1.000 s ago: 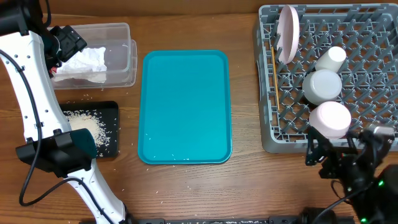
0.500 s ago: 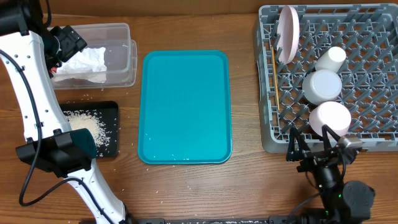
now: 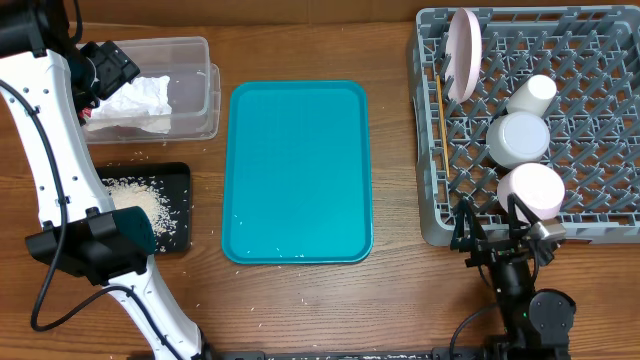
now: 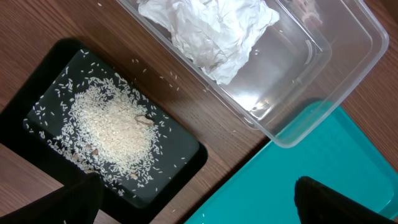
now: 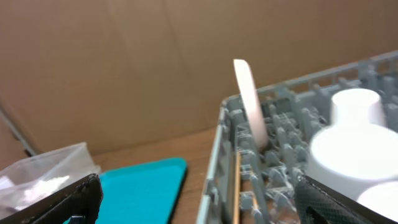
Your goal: Sort waste into correct bins and load items into the dishwasher
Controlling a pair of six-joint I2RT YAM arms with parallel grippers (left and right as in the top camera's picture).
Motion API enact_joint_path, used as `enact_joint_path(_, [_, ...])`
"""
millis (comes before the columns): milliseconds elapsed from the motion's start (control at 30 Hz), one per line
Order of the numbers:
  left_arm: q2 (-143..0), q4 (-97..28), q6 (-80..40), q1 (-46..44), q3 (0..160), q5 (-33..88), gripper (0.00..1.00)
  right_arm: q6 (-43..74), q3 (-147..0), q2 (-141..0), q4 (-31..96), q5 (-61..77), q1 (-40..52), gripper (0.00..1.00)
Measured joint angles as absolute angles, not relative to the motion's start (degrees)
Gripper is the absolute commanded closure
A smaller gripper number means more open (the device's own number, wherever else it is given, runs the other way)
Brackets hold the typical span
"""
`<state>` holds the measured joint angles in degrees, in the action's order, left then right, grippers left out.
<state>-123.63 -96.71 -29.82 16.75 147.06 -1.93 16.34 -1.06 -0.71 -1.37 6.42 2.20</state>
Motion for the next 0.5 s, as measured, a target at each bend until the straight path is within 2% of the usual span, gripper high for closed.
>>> enact_joint_path(133, [-123.63, -96.68, -29.85, 16.73, 147.06, -1.91, 0.0, 16.27, -1.06, -0.75, 5.26, 3.86, 2.31, 0.0])
enact_joint_path(500, [-123.63, -96.68, -29.85, 16.71, 147.06, -1.91, 0.0, 12.97, -1.06, -0.73, 5.15, 2.44, 2.37, 0.0])
